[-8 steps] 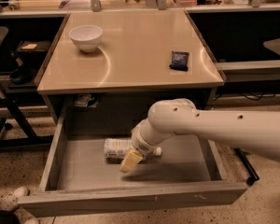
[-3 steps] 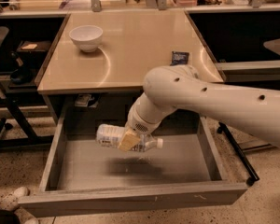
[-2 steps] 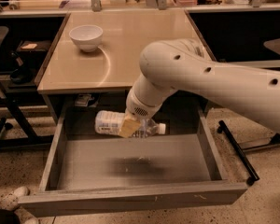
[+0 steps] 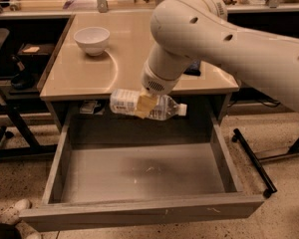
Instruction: Pick blue plastic bottle from top drawer and place on counter
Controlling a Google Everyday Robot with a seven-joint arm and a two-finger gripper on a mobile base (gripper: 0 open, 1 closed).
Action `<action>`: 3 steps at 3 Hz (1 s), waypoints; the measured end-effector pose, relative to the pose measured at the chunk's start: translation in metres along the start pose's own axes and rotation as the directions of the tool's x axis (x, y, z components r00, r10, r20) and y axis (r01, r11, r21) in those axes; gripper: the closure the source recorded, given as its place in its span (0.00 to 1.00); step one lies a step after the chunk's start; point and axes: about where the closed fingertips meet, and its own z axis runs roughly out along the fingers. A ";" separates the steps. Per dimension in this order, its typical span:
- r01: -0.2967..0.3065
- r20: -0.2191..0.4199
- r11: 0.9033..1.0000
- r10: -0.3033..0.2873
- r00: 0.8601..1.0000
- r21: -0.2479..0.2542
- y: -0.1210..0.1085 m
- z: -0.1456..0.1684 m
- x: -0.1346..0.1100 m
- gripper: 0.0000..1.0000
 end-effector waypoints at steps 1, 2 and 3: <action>0.000 -0.027 0.999 0.001 1.000 0.042 -0.026 -0.023 -0.012 1.00; 0.026 -0.046 0.998 -0.024 0.999 0.048 -0.052 -0.027 -0.031 1.00; 0.063 -0.046 0.997 -0.062 0.997 0.034 -0.078 -0.018 -0.053 1.00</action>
Offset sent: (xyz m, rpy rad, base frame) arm 0.0871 0.0145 0.0689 -0.0853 -0.0482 0.0186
